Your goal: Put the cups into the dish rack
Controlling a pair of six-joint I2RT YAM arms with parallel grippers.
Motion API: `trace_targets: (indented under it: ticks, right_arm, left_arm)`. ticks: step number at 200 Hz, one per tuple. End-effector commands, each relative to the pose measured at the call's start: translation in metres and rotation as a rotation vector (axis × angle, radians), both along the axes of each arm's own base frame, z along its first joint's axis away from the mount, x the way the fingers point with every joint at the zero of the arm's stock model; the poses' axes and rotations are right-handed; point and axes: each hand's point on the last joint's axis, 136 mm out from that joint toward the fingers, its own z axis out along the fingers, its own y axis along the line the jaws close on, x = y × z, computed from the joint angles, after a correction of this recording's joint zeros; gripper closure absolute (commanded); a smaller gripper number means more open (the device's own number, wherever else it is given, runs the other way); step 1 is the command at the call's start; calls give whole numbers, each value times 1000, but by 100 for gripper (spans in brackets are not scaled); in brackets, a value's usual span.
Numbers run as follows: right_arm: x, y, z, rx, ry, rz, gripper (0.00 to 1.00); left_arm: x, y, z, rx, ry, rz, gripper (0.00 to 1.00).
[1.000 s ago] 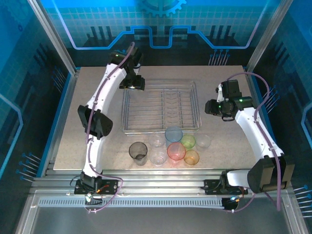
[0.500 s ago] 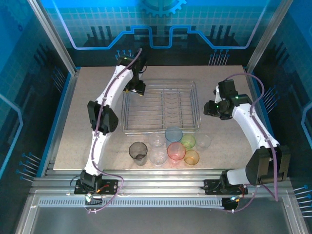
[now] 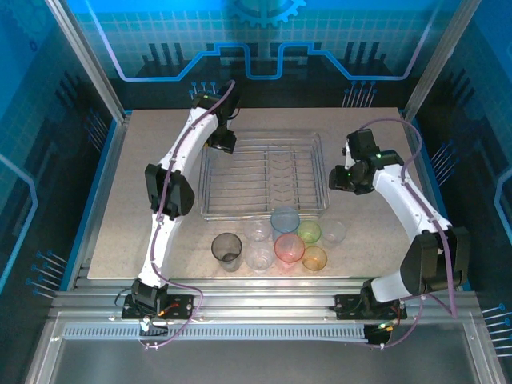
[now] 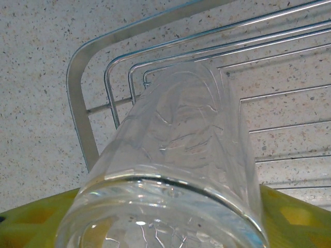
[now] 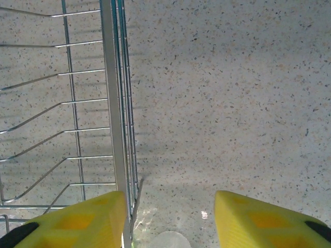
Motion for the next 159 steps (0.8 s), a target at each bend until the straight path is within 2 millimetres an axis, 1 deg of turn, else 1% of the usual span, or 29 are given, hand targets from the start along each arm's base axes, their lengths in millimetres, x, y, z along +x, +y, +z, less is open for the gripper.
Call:
trace_targets:
  ticks: [1,6,13,21,27,48,62,69,82,99,122,159]
  right_arm:
    - [2,3,10,-28,-7,4,50]
    - [3,4,10,-31,-7,5,50]
    - [3,5,10,-33,-6,9,50]
    - [4,5,10,-35,-5,10,50]
    - [4,6,10,-36,-2,11,50]
    - [4,9,11,-43,-2,17,50]
    - [5,12,14,-49,-15,26,50]
    - [5,13,16,-51,-20,29,50]
    - [5,14,19,-54,-27,27,50]
    - [5,16,24,-50,-38,8,50]
    - [5,22,33,-21,-70,7,50]
    - [0,31,43,0,-84,19,50]
  left_arm:
    - [11,11,1,42,-31,-4,81]
    - [12,11,1,41,-32,-5,79]
    - [12,11,-1,41,-30,-5,73]
    - [13,11,-1,40,-30,-4,61]
    - [13,11,-2,42,-30,-4,50]
    - [15,12,-2,42,-34,-2,23]
    - [15,13,2,42,-46,0,9]
    - [16,13,6,40,-58,2,5]
    - [17,13,14,34,-79,3,1]
    - [18,11,25,19,-110,-4,1]
    - [19,10,41,6,-153,-8,1]
    - [13,10,74,-27,-233,0,1]
